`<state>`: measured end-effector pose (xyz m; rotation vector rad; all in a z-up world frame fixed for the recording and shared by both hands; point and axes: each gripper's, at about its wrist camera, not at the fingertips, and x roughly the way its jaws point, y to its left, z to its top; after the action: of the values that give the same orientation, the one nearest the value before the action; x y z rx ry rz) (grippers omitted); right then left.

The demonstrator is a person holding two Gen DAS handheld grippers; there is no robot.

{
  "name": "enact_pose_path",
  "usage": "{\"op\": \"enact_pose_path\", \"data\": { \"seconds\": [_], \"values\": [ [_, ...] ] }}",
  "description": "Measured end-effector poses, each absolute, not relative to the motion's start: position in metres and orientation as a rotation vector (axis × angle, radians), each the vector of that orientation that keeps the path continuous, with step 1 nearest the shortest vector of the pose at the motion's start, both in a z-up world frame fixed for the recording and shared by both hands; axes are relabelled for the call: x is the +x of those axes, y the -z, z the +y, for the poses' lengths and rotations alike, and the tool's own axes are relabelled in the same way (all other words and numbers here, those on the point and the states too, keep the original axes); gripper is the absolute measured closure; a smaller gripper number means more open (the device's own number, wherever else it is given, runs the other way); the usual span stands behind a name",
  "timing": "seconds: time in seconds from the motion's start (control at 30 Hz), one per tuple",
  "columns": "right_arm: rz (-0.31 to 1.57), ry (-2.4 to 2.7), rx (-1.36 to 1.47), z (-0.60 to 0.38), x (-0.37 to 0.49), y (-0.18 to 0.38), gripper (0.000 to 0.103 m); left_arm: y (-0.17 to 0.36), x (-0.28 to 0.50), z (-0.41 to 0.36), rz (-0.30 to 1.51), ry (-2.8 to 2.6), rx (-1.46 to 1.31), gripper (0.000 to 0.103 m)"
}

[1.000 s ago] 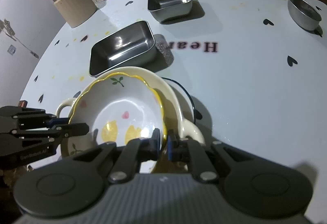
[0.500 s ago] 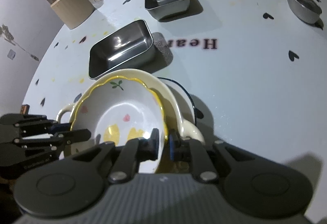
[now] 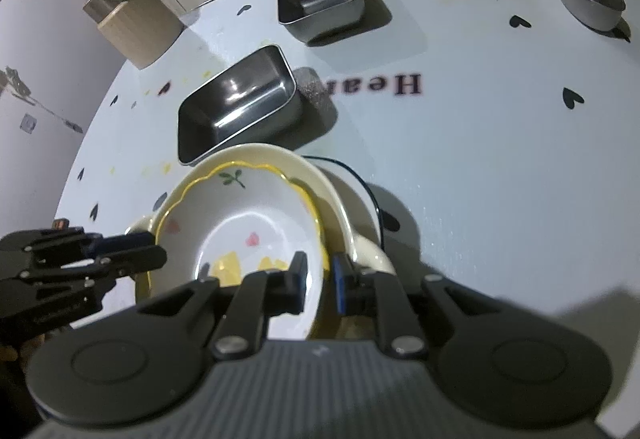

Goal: Organize plates and bowls
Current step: 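Lower the floral bowl into the cream bowl with both grippers, then open both grippers and lift them off the floral bowl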

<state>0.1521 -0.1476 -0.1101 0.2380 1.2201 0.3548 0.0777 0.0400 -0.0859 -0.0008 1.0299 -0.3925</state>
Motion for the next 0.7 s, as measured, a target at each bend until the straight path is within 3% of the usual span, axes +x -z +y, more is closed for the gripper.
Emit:
{"op": "enact_pose_path", "data": {
  "seconds": [0.23,0.33,0.4,0.5,0.63,0.7],
  "values": [
    [1.142,-0.399,0.186,-0.145,0.148,0.092,0.070,0.073,0.078,0.040,0.989,0.396,-0.028,0.057],
    [1.088,-0.426,0.175,-0.146,0.150,0.080,0.055,0.062,0.081,0.041,0.950,0.387,-0.051,0.041],
    [1.035,-0.447,0.162,-0.146,0.152,0.071,0.048,0.054,0.084,0.043,0.920,0.371,-0.073,0.022],
    [0.947,-0.465,0.134,-0.147,0.156,0.059,0.039,0.045,0.090,0.047,0.883,0.348,-0.118,0.015],
    [0.839,-0.476,0.109,-0.149,0.164,0.046,0.015,0.038,0.100,0.054,0.859,0.296,-0.161,0.009],
    [0.797,-0.481,0.097,-0.149,0.169,0.042,0.009,0.036,0.105,0.058,0.851,0.272,-0.180,0.004]
  ]
}}
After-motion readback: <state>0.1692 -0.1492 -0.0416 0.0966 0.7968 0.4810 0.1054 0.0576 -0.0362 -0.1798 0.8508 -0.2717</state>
